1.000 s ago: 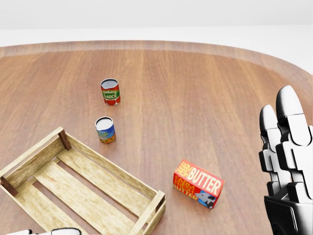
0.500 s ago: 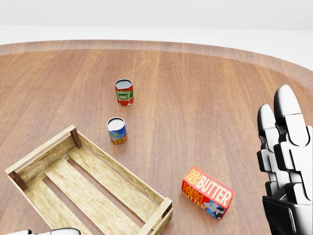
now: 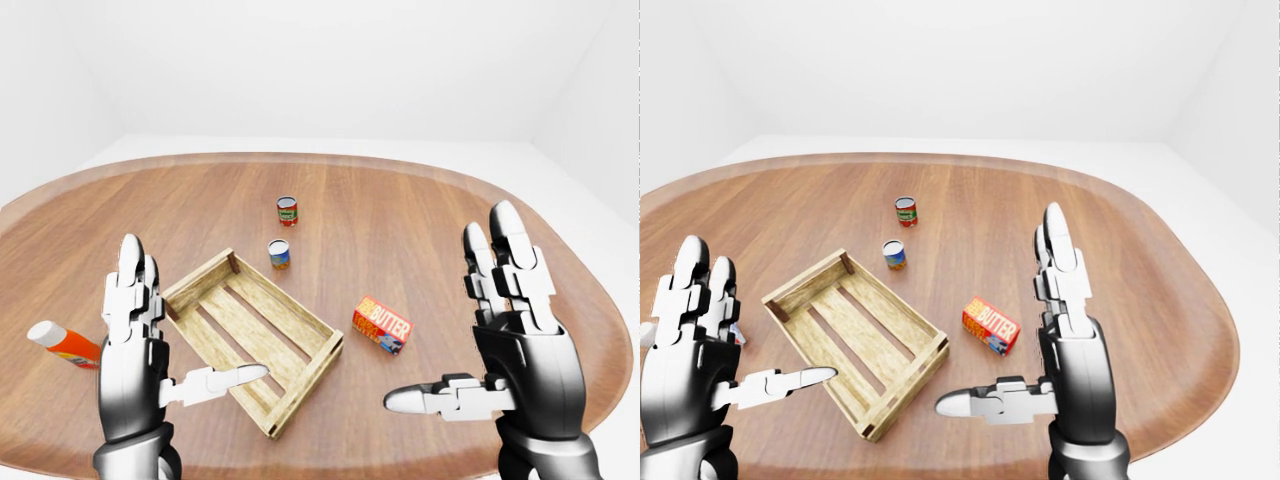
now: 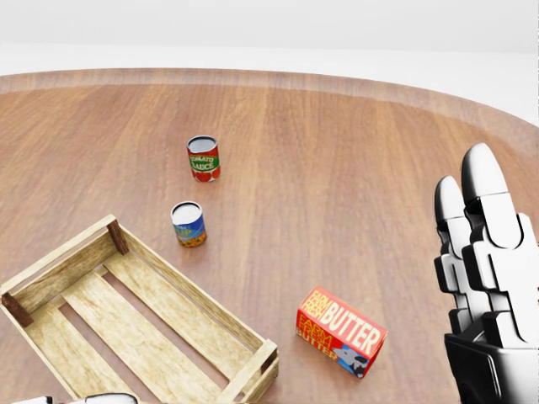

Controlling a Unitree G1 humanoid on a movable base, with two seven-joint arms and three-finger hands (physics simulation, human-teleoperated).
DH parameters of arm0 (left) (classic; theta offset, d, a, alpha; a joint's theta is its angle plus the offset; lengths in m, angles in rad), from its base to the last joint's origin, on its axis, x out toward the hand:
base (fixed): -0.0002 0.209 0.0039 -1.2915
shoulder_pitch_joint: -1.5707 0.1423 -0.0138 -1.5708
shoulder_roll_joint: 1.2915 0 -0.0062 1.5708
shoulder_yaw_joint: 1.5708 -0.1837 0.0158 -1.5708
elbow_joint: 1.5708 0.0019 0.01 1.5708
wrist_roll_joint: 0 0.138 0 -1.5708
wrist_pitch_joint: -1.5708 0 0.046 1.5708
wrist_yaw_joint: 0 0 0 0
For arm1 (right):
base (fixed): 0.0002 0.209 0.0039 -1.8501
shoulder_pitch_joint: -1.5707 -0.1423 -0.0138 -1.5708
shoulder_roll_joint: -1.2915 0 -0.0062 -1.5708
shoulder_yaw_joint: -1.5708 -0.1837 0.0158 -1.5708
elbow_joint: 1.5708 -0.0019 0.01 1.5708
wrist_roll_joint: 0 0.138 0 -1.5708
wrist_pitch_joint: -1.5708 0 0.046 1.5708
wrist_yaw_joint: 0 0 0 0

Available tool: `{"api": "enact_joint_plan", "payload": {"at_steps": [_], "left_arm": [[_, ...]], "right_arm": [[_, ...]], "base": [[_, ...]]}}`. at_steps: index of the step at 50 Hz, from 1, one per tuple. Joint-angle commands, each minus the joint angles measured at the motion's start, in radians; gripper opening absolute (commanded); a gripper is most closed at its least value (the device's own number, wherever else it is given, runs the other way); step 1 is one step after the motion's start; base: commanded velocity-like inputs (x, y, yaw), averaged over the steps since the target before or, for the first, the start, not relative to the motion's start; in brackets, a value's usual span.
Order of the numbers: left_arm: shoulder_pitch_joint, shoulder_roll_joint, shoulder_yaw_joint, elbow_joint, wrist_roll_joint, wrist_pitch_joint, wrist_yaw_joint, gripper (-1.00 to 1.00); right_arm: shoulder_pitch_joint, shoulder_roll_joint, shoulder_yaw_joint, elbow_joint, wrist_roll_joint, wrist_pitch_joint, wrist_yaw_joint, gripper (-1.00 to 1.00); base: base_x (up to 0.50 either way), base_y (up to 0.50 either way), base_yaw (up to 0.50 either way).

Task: Pick up the butter and put it in the tray.

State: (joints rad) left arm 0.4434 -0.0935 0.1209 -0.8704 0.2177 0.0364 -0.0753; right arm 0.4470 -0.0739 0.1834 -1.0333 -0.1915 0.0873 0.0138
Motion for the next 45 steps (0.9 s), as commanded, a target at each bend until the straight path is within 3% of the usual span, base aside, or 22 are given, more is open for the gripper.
{"api": "enact_joint_plan", "payload": {"at_steps": [1, 11, 24, 45], "left_arm": [[0.0, -0.002, -0.001, -0.002, 0.0, 0.0, -0.003, 1.0], [-0.002, 0.001, -0.009, -0.001, 0.003, 0.002, 0.0, 1.0], [-0.001, 0.001, -0.007, -0.004, -0.001, 0.005, 0.001, 1.0], [-0.001, 0.002, -0.005, -0.003, -0.004, 0.004, 0.0, 1.0]], "right_arm": [[-0.014, -0.004, 0.003, 0.005, 0.011, 0.0, 0.009, 1.0], [-0.01, 0.004, -0.012, 0.011, 0.014, 0.0, 0.005, 1.0], [-0.01, 0.003, -0.008, 0.006, -0.012, 0.0, 0.003, 1.0], [-0.017, -0.001, 0.005, 0.002, -0.052, 0.0, -0.001, 1.0]], "base": [[0.05, -0.5, 0.0], [0.14, -0.48, 0.0], [0.17, -0.03, 0.0], [0.42, 0.35, 0.0]]}}
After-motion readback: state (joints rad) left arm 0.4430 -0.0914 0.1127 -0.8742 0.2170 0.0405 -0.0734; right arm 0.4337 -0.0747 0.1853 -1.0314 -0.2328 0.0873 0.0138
